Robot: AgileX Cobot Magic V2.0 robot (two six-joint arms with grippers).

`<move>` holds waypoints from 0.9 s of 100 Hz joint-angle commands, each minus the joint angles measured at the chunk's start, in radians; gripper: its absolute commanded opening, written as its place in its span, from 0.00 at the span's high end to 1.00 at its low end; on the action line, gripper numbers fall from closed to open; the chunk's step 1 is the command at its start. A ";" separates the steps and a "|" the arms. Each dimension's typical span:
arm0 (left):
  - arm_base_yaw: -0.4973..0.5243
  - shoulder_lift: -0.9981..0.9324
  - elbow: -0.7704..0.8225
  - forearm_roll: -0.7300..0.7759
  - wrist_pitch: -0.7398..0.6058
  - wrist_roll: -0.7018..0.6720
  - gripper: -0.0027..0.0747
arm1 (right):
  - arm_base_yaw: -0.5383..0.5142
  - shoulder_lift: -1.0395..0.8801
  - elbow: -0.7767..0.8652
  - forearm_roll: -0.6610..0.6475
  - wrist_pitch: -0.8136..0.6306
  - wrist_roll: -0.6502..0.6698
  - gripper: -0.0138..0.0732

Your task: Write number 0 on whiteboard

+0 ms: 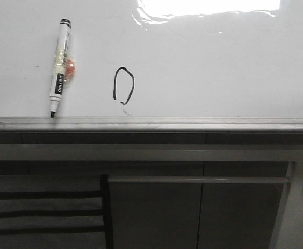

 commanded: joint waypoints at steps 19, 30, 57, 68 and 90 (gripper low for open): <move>-0.008 -0.160 0.101 0.007 -0.122 0.002 0.99 | -0.007 -0.054 0.108 -0.009 -0.143 0.006 0.92; -0.008 -0.174 0.122 0.007 -0.121 0.002 0.99 | -0.007 -0.054 0.137 -0.009 -0.143 0.006 0.92; -0.008 -0.168 0.151 0.007 -0.121 0.002 0.99 | -0.007 -0.054 0.160 -0.009 -0.128 0.006 0.92; -0.006 -0.168 0.155 0.009 -0.125 0.005 0.99 | -0.007 -0.054 0.160 -0.009 -0.128 0.006 0.92; 0.002 -0.201 0.155 0.009 -0.108 0.074 0.99 | -0.007 -0.054 0.160 -0.009 -0.128 0.006 0.92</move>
